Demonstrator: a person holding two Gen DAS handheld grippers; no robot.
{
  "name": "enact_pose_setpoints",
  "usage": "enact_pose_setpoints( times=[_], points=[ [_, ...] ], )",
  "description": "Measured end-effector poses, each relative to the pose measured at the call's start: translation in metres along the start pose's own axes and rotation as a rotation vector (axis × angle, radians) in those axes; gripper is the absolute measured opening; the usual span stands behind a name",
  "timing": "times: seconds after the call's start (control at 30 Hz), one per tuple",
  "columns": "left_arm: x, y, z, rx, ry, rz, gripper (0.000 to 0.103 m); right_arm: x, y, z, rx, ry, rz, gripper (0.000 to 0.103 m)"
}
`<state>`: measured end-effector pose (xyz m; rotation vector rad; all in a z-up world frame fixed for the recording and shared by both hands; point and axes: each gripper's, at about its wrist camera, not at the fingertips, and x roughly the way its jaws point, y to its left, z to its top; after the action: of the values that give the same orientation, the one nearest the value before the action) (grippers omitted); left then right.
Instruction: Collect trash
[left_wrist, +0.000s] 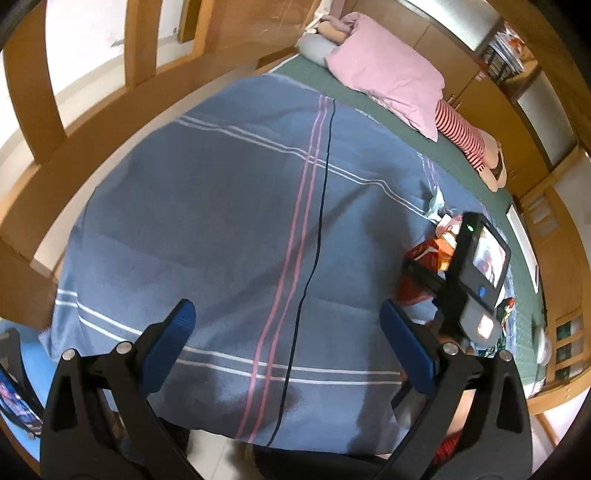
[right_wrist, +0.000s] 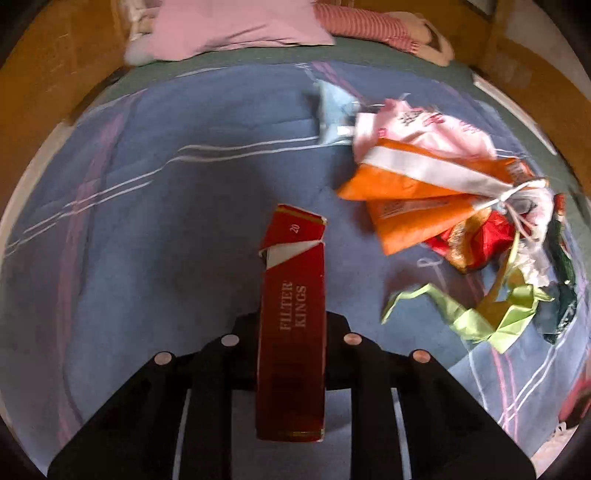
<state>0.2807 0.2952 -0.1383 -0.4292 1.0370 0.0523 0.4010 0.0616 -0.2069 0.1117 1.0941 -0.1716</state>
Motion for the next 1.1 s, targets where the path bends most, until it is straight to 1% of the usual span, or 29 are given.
enact_pose_setpoints(
  times=[0.03, 0.17, 0.2, 0.3, 0.33, 0.37, 0.4, 0.43, 0.47, 0.5, 0.53, 0.57, 0.6, 0.63, 0.7, 0.73, 0.8, 0.83, 0.87, 0.93, 1.0, 1.03, 1.1],
  points=[
    [0.001, 0.003, 0.000, -0.016, 0.004, 0.001, 0.099, -0.004, -0.003, -0.002, 0.009, 0.013, 0.032, 0.021],
    [0.001, 0.015, 0.001, -0.079, 0.009, 0.006, 0.099, -0.027, -0.017, -0.011, 0.096, 0.057, 0.210, 0.022],
    [0.001, 0.017, 0.002, -0.088, 0.009, 0.010, 0.099, -0.034, -0.017, -0.016, 0.099, 0.072, 0.251, 0.022],
    [0.000, 0.022, 0.003, -0.106, 0.014, 0.012, 0.099, -0.047, -0.010, -0.035, 0.032, 0.112, 0.298, 0.022],
    [-0.001, 0.024, 0.004, -0.115, 0.012, 0.009, 0.099, -0.048, -0.007, -0.044, 0.018, 0.146, 0.337, 0.022],
    [-0.004, 0.027, 0.004, -0.127, 0.005, 0.008, 0.099, -0.046, -0.007, -0.052, 0.016, 0.199, 0.407, 0.022],
    [-0.005, 0.028, 0.004, -0.134, -0.002, 0.010, 0.099, -0.043, -0.007, -0.056, 0.015, 0.240, 0.457, 0.022],
    [-0.006, 0.028, 0.004, -0.136, -0.004, 0.012, 0.099, -0.043, -0.007, -0.059, 0.013, 0.275, 0.503, 0.026],
    [-0.006, 0.028, 0.004, -0.137, -0.005, 0.015, 0.099, -0.048, -0.007, -0.057, 0.006, 0.263, 0.509, 0.038],
    [-0.005, 0.029, 0.004, -0.139, -0.003, 0.017, 0.099, -0.057, -0.008, -0.054, -0.015, 0.213, 0.494, 0.050],
    [-0.004, 0.030, 0.004, -0.140, 0.001, 0.017, 0.099, -0.068, -0.010, -0.049, -0.037, 0.142, 0.447, 0.073],
    [-0.003, 0.031, 0.004, -0.144, 0.008, 0.017, 0.099, -0.077, -0.012, -0.048, -0.045, 0.088, 0.410, 0.080],
    [-0.002, 0.032, 0.005, -0.148, 0.014, 0.016, 0.099, -0.089, -0.018, -0.044, -0.047, 0.003, 0.348, 0.080],
    [-0.002, 0.035, 0.005, -0.155, 0.017, 0.016, 0.099, -0.094, -0.021, -0.041, -0.042, -0.042, 0.309, 0.080],
    [-0.004, 0.043, 0.006, -0.195, 0.015, 0.013, 0.099, -0.107, -0.041, -0.033, 0.009, -0.167, 0.152, 0.084],
    [-0.005, 0.047, 0.006, -0.214, 0.010, 0.012, 0.099, -0.108, -0.050, -0.030, 0.039, -0.209, 0.074, 0.085],
    [-0.008, 0.053, 0.006, -0.255, -0.001, 0.013, 0.099, -0.102, -0.067, -0.025, 0.082, -0.228, -0.033, 0.085],
    [-0.008, 0.055, 0.006, -0.266, -0.002, 0.014, 0.099, -0.094, -0.082, -0.020, 0.124, -0.209, -0.086, 0.085],
    [-0.006, 0.055, 0.005, -0.270, 0.005, 0.015, 0.099, -0.086, -0.091, -0.016, 0.147, -0.189, -0.093, 0.085],
    [-0.003, 0.053, 0.005, -0.268, 0.023, 0.005, 0.099, -0.069, -0.109, -0.014, 0.211, -0.120, -0.081, 0.085],
    [0.003, 0.049, 0.003, -0.268, 0.047, -0.011, 0.099, -0.056, -0.113, -0.010, 0.236, -0.084, -0.070, 0.085],
    [0.005, 0.048, 0.002, -0.267, 0.056, -0.016, 0.099, -0.046, -0.107, -0.009, 0.243, -0.079, -0.073, 0.085],
    [0.012, 0.043, -0.001, -0.258, 0.087, -0.031, 0.099, -0.042, -0.114, -0.003, 0.256, -0.102, -0.107, 0.085]
  ],
)
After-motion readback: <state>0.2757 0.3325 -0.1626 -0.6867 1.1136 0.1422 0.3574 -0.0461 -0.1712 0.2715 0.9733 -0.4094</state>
